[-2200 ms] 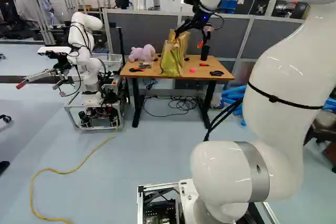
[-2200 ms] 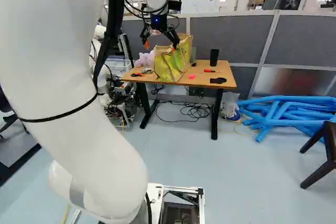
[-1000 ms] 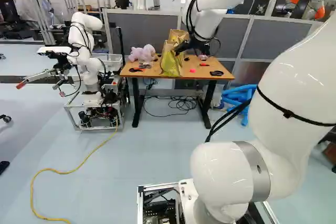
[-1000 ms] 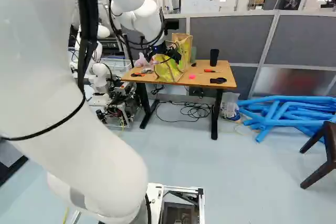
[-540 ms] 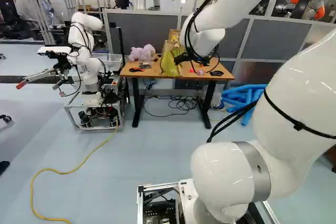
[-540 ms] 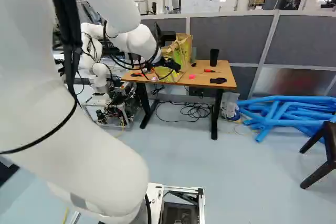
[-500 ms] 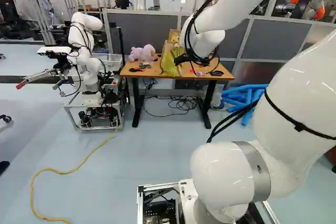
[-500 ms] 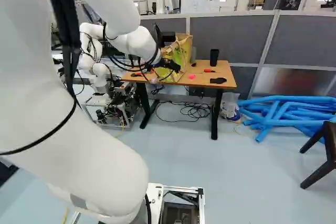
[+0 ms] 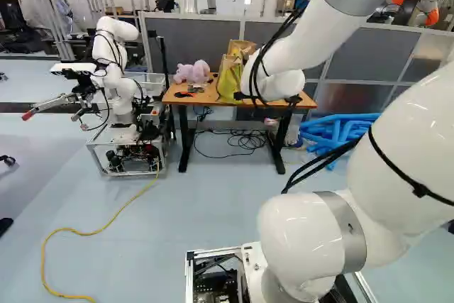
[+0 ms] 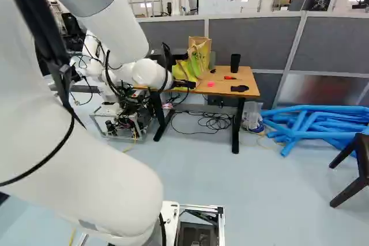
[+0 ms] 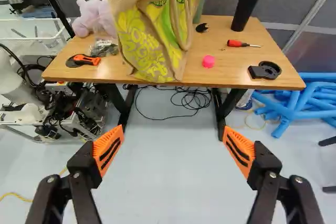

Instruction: Pick up the bag on the ground and place it on the table

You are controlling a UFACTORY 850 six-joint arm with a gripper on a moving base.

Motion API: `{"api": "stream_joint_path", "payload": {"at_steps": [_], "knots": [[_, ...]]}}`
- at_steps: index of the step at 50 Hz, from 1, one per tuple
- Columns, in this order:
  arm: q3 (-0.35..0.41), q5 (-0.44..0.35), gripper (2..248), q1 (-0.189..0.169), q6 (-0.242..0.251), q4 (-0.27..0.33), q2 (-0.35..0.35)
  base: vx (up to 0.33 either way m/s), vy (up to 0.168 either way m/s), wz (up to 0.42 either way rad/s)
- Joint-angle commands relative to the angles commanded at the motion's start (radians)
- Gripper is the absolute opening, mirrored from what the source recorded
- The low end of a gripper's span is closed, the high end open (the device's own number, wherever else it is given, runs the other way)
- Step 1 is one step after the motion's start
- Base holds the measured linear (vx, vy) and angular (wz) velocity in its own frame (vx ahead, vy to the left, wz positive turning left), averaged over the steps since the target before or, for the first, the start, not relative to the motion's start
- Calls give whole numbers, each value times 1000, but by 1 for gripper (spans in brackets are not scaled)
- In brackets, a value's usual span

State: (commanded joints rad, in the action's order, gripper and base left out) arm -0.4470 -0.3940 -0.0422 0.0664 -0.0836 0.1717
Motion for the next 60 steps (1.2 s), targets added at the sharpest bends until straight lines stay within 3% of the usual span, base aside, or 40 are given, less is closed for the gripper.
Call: {"api": "stream_joint_path", "payload": {"at_steps": [30,60], "knots": [[195,-260,247,23,-36,45,58,0,0,0],[316,-420,247,37,-58,73,94,0,0,0]]}}
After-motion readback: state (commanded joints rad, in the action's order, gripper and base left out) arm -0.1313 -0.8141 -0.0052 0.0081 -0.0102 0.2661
